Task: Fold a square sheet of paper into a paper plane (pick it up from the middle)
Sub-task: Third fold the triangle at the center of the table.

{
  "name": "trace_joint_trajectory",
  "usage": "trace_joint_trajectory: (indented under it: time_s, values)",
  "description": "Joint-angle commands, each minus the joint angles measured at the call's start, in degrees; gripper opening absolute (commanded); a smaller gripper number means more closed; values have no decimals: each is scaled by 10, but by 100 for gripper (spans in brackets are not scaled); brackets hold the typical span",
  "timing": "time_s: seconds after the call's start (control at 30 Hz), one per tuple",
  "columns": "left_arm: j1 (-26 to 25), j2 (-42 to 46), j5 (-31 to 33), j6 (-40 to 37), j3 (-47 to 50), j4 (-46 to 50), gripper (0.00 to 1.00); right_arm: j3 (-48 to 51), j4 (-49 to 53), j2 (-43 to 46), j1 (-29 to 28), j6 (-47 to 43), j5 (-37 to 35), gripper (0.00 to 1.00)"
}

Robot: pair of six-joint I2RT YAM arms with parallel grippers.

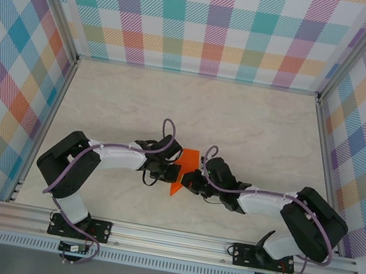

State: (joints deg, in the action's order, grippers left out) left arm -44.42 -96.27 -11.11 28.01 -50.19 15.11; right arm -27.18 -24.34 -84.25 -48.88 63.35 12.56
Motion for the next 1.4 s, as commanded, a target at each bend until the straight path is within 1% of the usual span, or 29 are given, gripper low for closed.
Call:
trace_joint_trajectory:
  time_s: [0.0, 0.37, 0.53, 0.77, 0.87, 0.97, 1.13, 1.37]
  values:
    - [1, -20, -11, -9, -4, 27, 0, -10, -32, -25, 3, -14, 28, 0]
    - [2, -25, -14, -9, -10, 29, 0, -31, -67, -88, 7, -9, 54, 0]
    - [1, -25, -12, -10, -9, 28, 0, -25, -48, -98, 8, -16, 40, 0]
    - [1, -27, -13, -11, -7, 26, 0, -9, -53, -122, 11, -11, 34, 0]
    - [1, -29, -12, -13, -8, 27, 0, -13, -52, -113, 11, -12, 43, 0]
    - [2, -28, -11, -14, -9, 29, 0, -22, -13, -79, 13, -23, 36, 0]
    - [2, -28, -9, -16, -7, 32, 0, -26, 11, -38, 39, -44, 46, 0]
    - [1, -28, -10, -14, -7, 30, 0, -38, -4, -62, 76, -58, 86, 0]
